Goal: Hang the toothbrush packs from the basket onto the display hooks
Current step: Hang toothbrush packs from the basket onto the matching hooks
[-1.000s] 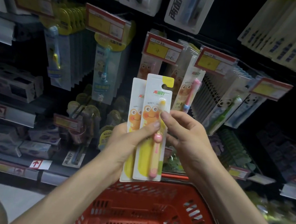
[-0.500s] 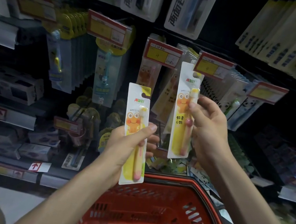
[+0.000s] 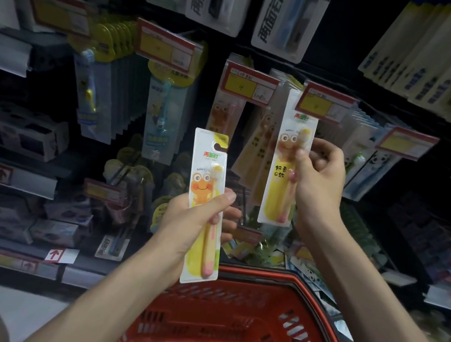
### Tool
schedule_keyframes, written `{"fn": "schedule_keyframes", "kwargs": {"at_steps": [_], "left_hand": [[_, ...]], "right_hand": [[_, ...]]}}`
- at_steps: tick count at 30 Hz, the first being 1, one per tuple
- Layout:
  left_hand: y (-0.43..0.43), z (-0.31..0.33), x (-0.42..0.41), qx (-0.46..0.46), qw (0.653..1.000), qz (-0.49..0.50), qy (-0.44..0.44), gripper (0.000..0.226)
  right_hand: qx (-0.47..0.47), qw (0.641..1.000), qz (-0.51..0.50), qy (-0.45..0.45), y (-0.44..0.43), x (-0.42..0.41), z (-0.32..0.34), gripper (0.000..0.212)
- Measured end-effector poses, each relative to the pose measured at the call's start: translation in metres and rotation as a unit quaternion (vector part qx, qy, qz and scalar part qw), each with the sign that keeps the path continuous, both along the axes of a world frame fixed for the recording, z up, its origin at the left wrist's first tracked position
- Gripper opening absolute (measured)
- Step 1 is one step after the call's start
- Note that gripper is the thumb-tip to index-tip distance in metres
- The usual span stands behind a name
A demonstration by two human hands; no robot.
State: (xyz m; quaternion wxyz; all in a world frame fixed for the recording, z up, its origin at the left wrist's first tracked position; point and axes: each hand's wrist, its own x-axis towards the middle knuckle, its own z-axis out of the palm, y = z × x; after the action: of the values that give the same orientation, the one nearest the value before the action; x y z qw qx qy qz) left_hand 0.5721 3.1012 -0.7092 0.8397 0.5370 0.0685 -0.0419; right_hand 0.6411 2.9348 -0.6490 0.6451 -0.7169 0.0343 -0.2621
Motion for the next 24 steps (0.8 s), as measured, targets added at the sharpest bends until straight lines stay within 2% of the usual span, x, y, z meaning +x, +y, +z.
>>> {"fn": "schedule_keyframes", "kwargs": {"at_steps": [7,18,24], "left_hand": [[0.001,0.001,-0.001,0.004,1.000,0.004,0.003,0.024],[0.002,0.001,-0.003,0.002,1.000,0.008,0.012,0.025],[0.002,0.002,-0.005,0.006,1.000,0.010,0.016,0.027]], "right_hand": [[-0.025,0.999,-0.018,-0.019,0.005,0.010,-0.006,0.016],[0.021,0.999,-0.041,0.006,0.015,0.037,-0.013,0.018],[-0.005,0.998,-0.068,0.007,0.024,0.050,-0.010,0.014]]}}
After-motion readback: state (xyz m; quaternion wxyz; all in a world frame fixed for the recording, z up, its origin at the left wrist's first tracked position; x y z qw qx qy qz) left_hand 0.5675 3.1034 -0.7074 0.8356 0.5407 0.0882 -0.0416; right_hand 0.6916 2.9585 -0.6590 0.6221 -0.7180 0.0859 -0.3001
